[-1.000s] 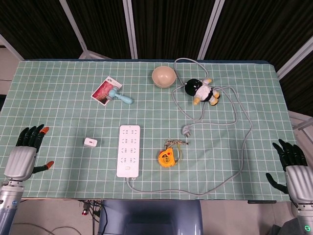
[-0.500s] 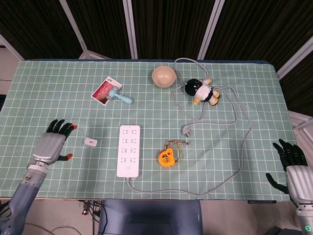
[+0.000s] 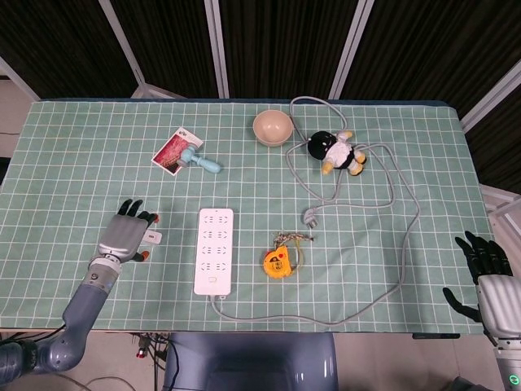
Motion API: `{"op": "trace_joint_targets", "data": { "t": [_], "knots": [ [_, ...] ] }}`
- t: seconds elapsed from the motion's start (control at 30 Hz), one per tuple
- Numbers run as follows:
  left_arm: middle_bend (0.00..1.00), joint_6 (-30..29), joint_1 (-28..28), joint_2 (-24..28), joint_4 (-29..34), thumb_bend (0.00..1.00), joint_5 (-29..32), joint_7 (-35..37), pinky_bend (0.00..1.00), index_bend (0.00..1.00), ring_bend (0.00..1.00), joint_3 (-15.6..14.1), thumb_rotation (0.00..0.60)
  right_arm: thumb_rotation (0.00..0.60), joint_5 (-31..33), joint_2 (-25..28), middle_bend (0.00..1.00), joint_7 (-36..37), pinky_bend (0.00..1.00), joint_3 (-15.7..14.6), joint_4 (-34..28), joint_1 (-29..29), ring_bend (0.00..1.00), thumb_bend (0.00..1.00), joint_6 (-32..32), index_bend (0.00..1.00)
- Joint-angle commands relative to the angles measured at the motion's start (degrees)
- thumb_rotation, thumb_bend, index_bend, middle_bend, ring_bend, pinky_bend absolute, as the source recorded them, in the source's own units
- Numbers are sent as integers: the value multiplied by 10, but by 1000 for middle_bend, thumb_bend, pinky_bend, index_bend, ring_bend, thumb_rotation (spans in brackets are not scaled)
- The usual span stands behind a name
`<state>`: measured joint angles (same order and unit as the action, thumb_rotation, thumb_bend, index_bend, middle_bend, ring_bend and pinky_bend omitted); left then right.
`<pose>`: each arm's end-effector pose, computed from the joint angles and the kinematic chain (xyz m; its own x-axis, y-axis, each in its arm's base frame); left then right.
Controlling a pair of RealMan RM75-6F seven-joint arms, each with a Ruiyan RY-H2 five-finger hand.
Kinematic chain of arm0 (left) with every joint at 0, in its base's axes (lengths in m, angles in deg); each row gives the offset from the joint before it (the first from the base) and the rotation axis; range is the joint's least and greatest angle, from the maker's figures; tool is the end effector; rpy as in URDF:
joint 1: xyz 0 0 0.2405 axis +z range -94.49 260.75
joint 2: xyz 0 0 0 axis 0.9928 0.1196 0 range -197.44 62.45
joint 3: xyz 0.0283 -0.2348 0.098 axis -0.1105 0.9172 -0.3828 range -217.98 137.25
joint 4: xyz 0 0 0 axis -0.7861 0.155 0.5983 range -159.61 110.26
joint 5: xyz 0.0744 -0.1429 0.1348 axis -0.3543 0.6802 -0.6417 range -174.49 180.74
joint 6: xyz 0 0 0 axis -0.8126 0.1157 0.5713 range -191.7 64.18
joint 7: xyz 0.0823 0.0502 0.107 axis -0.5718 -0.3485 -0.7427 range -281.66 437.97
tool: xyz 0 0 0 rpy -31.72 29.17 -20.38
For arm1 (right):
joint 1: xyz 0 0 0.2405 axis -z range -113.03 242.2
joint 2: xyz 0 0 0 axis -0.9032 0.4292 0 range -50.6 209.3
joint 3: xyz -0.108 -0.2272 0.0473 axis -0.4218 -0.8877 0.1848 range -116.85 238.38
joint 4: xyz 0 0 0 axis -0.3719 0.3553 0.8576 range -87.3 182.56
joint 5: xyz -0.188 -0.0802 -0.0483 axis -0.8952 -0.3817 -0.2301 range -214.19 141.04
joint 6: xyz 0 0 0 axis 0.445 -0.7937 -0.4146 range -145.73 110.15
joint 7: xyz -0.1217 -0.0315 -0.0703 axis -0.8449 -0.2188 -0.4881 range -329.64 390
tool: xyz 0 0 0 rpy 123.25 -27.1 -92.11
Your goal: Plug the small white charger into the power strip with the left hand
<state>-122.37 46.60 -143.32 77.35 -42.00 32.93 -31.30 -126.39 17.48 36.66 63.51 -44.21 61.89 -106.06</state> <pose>-0.1953 0.3099 0.0384 0.6236 0.3479 0.7001 0.7791 -0.2034 -0.5929 -0.3102 -0.1688 0.1755 0.3374 0.0337 0.9408 -0.9398 -0.0446 0.3387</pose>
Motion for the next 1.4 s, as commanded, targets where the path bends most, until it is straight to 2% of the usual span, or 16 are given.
{"op": "trace_joint_targets", "data": {
  "t": [0.03, 0.6, 0.73, 0.9, 0.97, 1.17, 1.4],
  "knots": [
    [281, -1, -8, -7, -4, 194, 8, -3, 0, 300, 0, -5, 600, 600, 0, 0, 0, 0, 0, 0, 0, 0, 0, 348, 0, 76],
    [345, -11, -32, -24, -35, 231, 39, 1, 0, 375, 8, -28, 600, 600, 2, -1, 0, -2, 0, 1, 0, 1, 0, 348, -1, 76],
    [392, -12, -36, -31, -43, 279, 37, 7, 3, 422, 29, -32, 600, 600, 2, -1, 0, -3, 0, 1, -1, 1, 0, 348, 0, 76],
    [507, -15, -38, -47, -63, 393, 35, 19, 43, 539, 89, -36, 600, 600, 2, -1, 0, -2, 0, 2, -1, 1, 0, 348, -2, 76],
    [547, -19, -35, -54, -70, 422, 27, 29, 61, 579, 112, -36, 600, 600, 3, -2, 0, -2, 0, 2, -1, 1, 0, 348, -2, 76],
    [587, -39, -23, -52, -62, 439, -29, 80, 85, 614, 140, -31, 600, 600, 2, -2, 0, -1, 0, 2, 0, 1, 0, 348, -3, 76],
    [586, -62, -20, -14, 5, 439, -84, 137, 85, 612, 140, 3, 600, 600, 1, -2, 0, 1, 0, 2, 1, 1, 0, 348, -4, 76]
  ]
}}
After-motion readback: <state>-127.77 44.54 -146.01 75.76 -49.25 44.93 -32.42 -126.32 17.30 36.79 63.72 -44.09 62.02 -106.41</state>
